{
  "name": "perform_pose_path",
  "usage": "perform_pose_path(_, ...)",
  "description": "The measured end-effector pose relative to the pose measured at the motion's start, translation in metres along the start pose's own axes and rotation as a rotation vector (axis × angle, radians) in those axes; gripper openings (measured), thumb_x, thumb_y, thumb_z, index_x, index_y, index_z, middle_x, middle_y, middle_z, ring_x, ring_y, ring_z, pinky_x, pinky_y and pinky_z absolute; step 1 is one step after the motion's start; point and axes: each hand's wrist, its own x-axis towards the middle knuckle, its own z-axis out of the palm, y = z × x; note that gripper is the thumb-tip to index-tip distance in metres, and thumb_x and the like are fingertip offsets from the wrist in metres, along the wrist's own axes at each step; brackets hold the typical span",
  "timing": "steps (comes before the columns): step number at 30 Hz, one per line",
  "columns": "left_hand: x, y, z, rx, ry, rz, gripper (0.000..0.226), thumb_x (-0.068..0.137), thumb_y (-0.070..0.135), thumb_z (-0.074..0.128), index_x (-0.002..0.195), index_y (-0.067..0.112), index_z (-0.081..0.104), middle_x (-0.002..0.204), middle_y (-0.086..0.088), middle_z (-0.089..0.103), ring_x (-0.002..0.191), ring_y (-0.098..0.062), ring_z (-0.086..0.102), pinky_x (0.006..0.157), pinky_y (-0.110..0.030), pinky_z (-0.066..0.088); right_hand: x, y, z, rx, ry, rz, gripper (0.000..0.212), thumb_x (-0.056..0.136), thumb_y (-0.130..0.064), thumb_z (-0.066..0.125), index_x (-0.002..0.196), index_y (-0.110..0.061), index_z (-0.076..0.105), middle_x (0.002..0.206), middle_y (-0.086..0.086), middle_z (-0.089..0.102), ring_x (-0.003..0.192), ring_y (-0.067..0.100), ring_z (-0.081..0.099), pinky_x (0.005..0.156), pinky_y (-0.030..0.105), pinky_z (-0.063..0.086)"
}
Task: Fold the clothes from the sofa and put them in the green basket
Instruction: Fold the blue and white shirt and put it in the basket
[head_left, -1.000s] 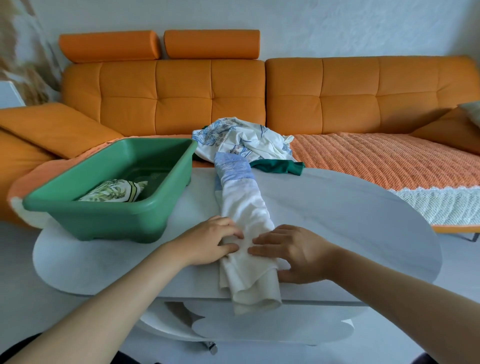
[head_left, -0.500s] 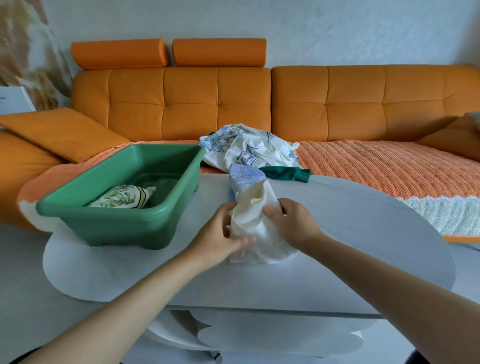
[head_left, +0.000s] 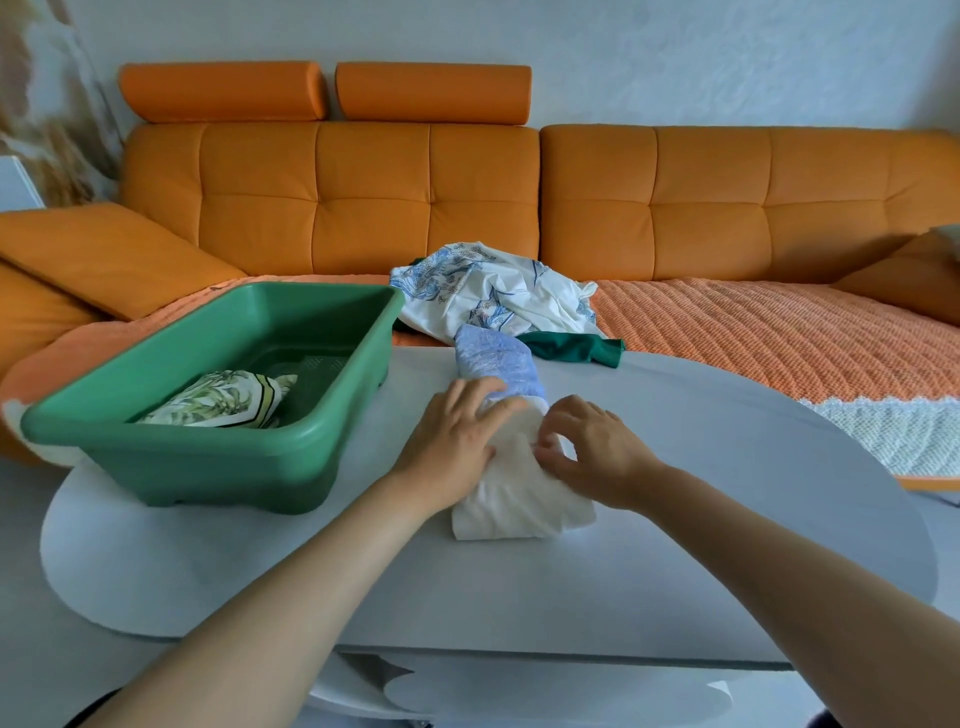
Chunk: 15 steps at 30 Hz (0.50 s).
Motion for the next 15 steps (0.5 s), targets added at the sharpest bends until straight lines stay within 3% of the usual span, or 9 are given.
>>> perform_pose_path(3,0.001,-0.008,0.006,-0.063,-0.122,0.027,0.035,0.084,0.010,0.069,0.117,0.022,0.072,0.137,-0.005,0.057,0.123,-0.030,0.051,0.093,-0.043,0.045,0.004,0.005,0.002,-0.053,-0.036,0.053,0.021,0.097,-0.045,0.055,0.102,-0.027,0.066,0.119,-0.005,0.056,0.111,0.020,0.052,0.096,0.035,0.038)
perform_pose_path(6,-0.002,-0.018,0.006,-0.139,-0.200,-0.083,0.032,0.096,0.021,0.062,0.127,0.020,0.068,0.145,-0.004,0.051,0.132,-0.026,0.046,0.103,-0.042,0.041,0.008,0.003,0.003,-0.071,0.019,0.055,0.018,0.093,-0.045,0.061,0.097,-0.028,0.066,0.120,-0.006,0.055,0.112,0.019,0.050,0.096,0.035,0.037)
perform_pose_path(8,0.001,-0.019,-0.001,-0.071,-0.099,-0.042,0.034,0.089,0.014,0.068,0.123,0.016,0.071,0.143,-0.008,0.053,0.130,-0.030,0.048,0.101,-0.042,0.041,0.009,0.000,0.002,-0.066,0.059,0.030,0.016,0.089,-0.042,0.067,0.100,-0.030,0.065,0.126,-0.006,0.052,0.116,0.020,0.049,0.098,0.035,0.036)
perform_pose_path(11,0.004,-0.007,-0.016,-0.092,0.090,0.177,0.018,0.087,0.012,0.065,0.100,0.016,0.076,0.114,-0.004,0.066,0.104,-0.025,0.059,0.084,-0.041,0.048,0.010,0.000,0.000,-0.098,0.089,-0.033,0.030,0.084,-0.032,0.074,0.111,-0.030,0.064,0.134,-0.003,0.049,0.121,0.022,0.048,0.100,0.036,0.036)
perform_pose_path(13,-0.001,-0.002,-0.020,-0.152,-0.016,0.245,0.024,0.092,0.032,0.058,0.099,0.019,0.077,0.107,0.002,0.067,0.102,-0.020,0.060,0.082,-0.039,0.049,0.008,-0.005,-0.006,-0.098,0.115,-0.130,0.030,0.081,-0.020,0.077,0.109,-0.027,0.070,0.130,0.000,0.055,0.117,0.025,0.053,0.098,0.038,0.039)
perform_pose_path(15,-0.010,-0.005,-0.019,-0.110,-0.309,0.157,0.047,0.092,0.058,0.049,0.122,0.029,0.071,0.133,0.005,0.060,0.125,-0.016,0.052,0.101,-0.038,0.044,0.003,-0.012,-0.013,-0.118,0.184,-0.303,0.029,0.075,-0.002,0.074,0.096,-0.022,0.077,0.115,0.003,0.066,0.102,0.029,0.062,0.088,0.041,0.047)
